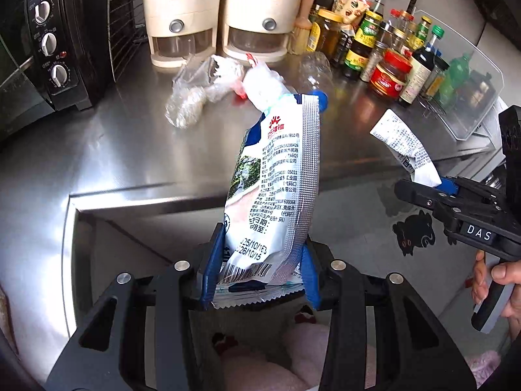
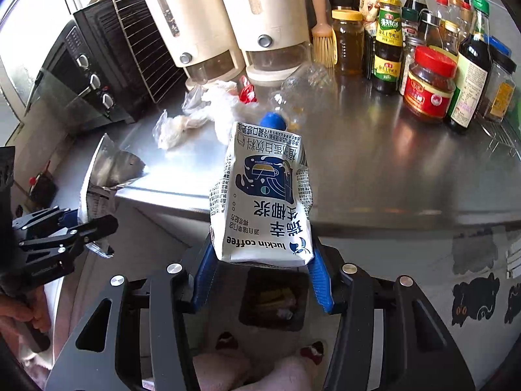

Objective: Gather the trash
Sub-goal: 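Carry packet and carton down over the black bin and open both tools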

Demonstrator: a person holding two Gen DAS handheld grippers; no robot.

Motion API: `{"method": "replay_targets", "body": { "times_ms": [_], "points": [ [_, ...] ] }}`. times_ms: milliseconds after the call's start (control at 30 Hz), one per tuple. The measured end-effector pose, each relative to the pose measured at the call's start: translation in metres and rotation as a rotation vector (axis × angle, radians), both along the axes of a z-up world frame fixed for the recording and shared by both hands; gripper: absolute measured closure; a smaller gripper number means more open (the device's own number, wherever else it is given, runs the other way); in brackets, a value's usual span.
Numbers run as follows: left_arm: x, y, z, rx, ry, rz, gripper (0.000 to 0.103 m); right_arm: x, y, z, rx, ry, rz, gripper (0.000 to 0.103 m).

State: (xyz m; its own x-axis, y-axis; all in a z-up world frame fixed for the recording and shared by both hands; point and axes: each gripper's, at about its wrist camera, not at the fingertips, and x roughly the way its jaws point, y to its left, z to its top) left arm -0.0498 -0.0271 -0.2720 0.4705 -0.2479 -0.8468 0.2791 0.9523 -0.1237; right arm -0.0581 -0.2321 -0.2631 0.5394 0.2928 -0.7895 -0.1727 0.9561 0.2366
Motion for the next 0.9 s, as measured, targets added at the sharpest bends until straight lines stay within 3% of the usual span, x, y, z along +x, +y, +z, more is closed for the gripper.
{"method": "replay_targets", "body": {
  "times_ms": [300,633,900],
  "points": [
    [-0.037,-0.023,-0.074,0.017,0.143,-0.056,0.063,-0.041,0.008,-0.059,-0.006,0.165,0.043,0.051],
    [-0.032,-0.032,-0.183,0.052,0.271,-0.060,0.063,-0.033,0.008,-0.164,0.039,0.412,0.025,0.051],
    [-0.012,-0.037,-0.247,0.073,0.347,-0.055,0.063,-0.010,0.020,-0.228,0.018,0.506,0.007,0.051]
  ]
}}
